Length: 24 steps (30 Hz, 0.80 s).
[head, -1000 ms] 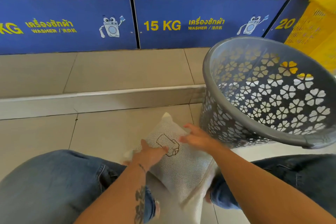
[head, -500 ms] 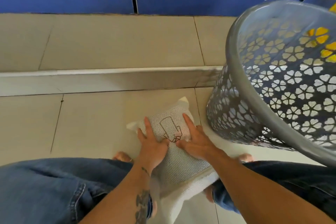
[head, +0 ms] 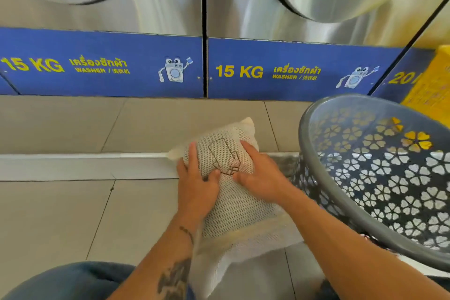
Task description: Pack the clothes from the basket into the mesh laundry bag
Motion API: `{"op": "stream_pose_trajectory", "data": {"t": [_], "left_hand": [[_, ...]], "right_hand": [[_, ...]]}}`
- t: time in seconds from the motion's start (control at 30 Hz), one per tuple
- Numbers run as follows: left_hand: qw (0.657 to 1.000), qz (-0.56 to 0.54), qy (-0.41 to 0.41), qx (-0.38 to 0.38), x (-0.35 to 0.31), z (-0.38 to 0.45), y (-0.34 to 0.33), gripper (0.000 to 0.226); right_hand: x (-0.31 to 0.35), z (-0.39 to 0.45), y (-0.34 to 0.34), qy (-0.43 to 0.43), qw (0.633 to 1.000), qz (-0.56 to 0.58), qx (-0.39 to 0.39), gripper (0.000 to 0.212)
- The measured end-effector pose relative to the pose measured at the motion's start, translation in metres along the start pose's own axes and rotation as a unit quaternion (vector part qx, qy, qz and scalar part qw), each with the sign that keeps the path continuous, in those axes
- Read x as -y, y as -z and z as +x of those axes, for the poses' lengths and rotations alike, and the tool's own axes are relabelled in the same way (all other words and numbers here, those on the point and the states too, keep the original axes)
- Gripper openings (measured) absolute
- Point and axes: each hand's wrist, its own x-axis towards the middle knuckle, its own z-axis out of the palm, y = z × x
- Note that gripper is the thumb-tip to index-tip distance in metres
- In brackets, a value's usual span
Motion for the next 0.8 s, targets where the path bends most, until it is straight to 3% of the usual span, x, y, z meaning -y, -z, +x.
{"op": "stream_pose_trajectory", "data": {"t": [0.1, 0.23, 0.37, 0.47, 0.57, 0.7, 0.8], "left_hand": [[0.997, 0.024, -0.067, -0.023, -0.041, 0.043, 0.023, 0.082], [0.995, 0.007, -0.077, -0.056, -0.078, 0.104, 0.028, 0.075], [0.995, -0.036, -0.001, -0.092, -0.064, 0.165, -0.003, 0.079], [0.993, -0.063, 0.072, -0.07, -0.025, 0.202, -0.042, 0.082], [0.995, -0.056, 0.07, -0.035, 0.007, 0.211, -0.078, 0.088], [0.991, -0.085, 0.103, -0.025, -0.007, 0.212, -0.101, 0.092], [0.989, -0.071, 0.132, -0.008, -0.021, 0.212, -0.077, 0.087]], "right_hand": [[0.038, 0.026, 0.026, 0.012, 0.998, 0.002, -0.054, 0.089], [0.073, 0.083, 0.057, 0.027, 0.996, -0.007, -0.081, 0.087], [0.084, 0.174, 0.077, 0.054, 0.992, -0.113, -0.033, 0.079], [0.067, 0.248, 0.06, 0.068, 0.976, -0.205, 0.004, 0.071], [0.028, 0.294, 0.036, 0.06, 0.949, -0.308, 0.0, 0.073], [0.011, 0.309, 0.055, 0.078, 0.952, -0.293, 0.039, 0.069], [0.025, 0.298, 0.088, 0.078, 0.95, -0.294, 0.064, 0.067]]}}
